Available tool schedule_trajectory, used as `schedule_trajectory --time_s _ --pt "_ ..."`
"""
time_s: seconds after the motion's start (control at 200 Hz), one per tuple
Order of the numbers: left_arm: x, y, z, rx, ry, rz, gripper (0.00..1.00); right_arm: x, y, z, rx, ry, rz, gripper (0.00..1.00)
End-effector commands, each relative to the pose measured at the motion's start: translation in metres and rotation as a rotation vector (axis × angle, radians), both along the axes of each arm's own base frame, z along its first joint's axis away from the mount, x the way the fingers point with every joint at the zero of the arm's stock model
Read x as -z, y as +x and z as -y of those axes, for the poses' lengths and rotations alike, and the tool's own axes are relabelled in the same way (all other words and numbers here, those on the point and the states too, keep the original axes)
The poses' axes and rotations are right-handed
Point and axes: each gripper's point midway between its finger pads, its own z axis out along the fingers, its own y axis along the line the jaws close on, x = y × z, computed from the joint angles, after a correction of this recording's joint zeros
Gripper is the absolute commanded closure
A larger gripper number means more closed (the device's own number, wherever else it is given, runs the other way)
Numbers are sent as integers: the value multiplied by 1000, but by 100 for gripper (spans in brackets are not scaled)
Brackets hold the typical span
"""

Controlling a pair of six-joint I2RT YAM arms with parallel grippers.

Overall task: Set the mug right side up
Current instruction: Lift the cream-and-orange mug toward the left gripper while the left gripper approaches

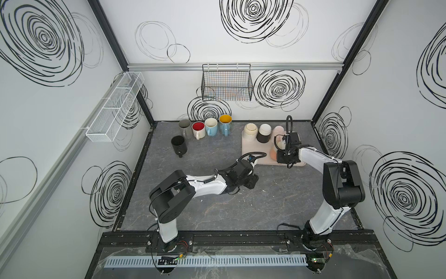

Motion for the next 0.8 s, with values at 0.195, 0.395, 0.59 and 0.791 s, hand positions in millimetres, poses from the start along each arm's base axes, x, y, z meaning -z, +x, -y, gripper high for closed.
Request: schedule_trajectory --time_s 0.195,0.395,0.59,0.791 --pt "-42 19 -27 -115 -290 6 40 -60 8 -46 -7 346 229 100" --pt "-67 28 -44 -151 -528 -3 35 -91 3 -67 -67 506 320 100" --pt "-91 36 -49 -144 -624 16 34 -139 -9 -95 -200 678 425 100" --pt "-114 47 -56 -126 -645 36 33 -191 -33 -137 -400 791 521 100"
